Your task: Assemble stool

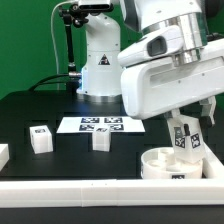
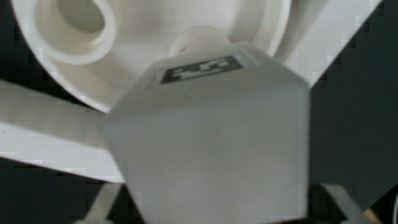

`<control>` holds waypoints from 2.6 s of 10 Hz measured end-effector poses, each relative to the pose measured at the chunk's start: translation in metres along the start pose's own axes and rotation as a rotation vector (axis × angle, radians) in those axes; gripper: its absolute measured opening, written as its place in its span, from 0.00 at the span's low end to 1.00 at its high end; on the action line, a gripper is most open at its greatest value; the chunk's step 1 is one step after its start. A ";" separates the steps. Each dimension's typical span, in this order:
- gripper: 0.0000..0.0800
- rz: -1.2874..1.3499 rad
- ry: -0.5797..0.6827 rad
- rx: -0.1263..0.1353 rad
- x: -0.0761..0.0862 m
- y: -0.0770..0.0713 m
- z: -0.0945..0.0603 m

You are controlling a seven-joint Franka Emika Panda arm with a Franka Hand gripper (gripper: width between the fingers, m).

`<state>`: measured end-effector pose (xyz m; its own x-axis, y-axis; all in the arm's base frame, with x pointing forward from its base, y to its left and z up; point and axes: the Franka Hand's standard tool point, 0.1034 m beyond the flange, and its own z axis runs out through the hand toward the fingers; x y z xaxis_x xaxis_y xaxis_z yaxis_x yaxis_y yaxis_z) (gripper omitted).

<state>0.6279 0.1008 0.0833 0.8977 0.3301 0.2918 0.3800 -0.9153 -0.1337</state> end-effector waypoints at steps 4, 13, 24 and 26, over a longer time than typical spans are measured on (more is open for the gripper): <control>0.43 0.223 0.018 0.008 0.002 -0.012 0.005; 0.34 0.601 0.017 0.039 0.001 -0.017 0.008; 0.81 0.125 0.001 -0.004 0.007 -0.037 -0.004; 0.81 -0.047 0.001 -0.017 0.006 -0.040 -0.005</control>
Offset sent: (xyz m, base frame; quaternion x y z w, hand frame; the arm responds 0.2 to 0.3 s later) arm 0.0021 0.0148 -0.0038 -0.0069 -0.0018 0.1493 0.9888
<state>0.6167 0.1375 0.0953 0.8787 0.3727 0.2984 0.4179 -0.9026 -0.1033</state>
